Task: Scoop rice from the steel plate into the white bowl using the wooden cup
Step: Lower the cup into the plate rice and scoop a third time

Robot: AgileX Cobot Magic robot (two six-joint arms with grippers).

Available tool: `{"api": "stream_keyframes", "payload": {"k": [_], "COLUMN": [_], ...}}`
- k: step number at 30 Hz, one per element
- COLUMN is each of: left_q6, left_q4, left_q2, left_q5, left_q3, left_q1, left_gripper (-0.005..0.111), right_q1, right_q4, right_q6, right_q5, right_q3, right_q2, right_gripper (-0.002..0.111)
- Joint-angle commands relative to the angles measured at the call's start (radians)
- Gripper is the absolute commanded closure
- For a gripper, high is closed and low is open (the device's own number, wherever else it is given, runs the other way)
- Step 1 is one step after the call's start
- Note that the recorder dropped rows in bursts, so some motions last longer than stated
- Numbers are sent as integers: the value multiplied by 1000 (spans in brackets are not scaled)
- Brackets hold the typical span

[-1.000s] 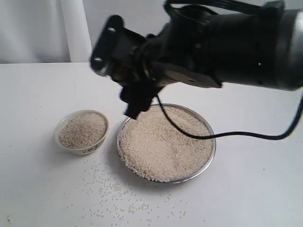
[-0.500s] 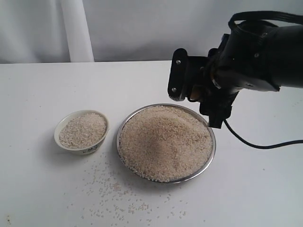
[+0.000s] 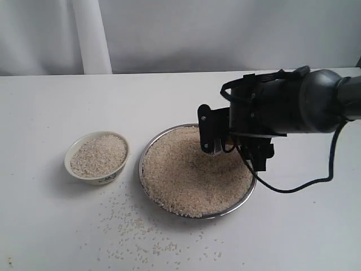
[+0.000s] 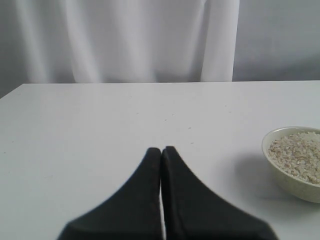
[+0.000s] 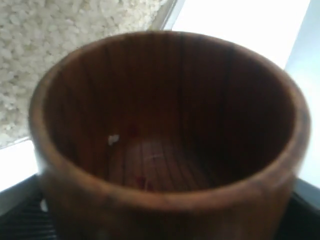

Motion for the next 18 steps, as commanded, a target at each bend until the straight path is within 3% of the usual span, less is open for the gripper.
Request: {"api": "stream_keyframes", "payload": {"k": [1, 6, 18], "left_q6": [-4, -4, -4], "left_q4": [0, 0, 0], "left_q2": [-3, -3, -3], "left_q5": [-6, -6, -6], "left_q3": [2, 2, 2], "left_q1": [-3, -3, -3], "left_gripper": [107, 107, 107], "right_q1": [40, 79, 145], "right_q4": [-116, -195, -314], "right_q6": [39, 83, 39], "right_q5": [8, 8, 212], "right_q3": [1, -29, -225], "right_q2": [32, 50, 237], "right_gripper": [108, 108, 108]}}
